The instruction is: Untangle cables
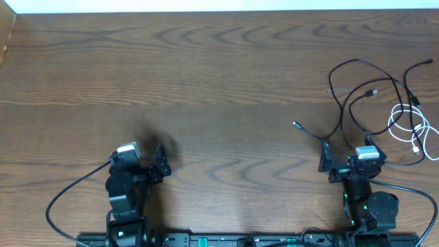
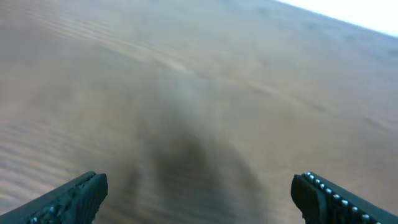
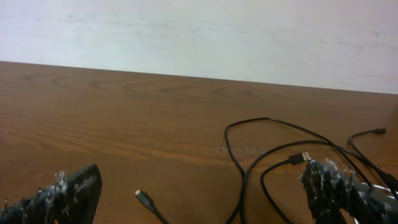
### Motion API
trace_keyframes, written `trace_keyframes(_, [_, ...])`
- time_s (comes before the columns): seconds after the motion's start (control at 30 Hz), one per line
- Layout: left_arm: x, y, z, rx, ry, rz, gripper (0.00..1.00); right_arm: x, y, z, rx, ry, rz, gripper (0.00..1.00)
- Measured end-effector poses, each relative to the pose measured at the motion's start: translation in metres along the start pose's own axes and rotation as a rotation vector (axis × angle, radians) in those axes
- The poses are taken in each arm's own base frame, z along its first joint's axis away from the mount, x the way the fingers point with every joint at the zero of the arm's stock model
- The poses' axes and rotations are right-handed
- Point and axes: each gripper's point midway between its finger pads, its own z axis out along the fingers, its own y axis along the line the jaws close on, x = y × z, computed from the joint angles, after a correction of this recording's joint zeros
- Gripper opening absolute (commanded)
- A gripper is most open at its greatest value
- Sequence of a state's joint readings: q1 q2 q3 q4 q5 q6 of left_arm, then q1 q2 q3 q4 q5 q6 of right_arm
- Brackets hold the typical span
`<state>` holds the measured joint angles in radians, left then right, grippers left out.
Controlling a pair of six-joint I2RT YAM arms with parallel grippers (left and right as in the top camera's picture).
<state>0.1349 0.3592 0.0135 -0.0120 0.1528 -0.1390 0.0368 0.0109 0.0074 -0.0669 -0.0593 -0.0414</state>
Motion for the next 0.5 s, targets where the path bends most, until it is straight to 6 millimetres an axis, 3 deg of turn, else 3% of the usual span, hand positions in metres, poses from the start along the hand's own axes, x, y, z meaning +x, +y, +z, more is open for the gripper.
trace_keyframes(0.5, [-0.048,-0.011,-0.020,0.042,-0.227,0.028,0.99,0.000,0.000,0.000,0.000,0.000,0.000,0.99])
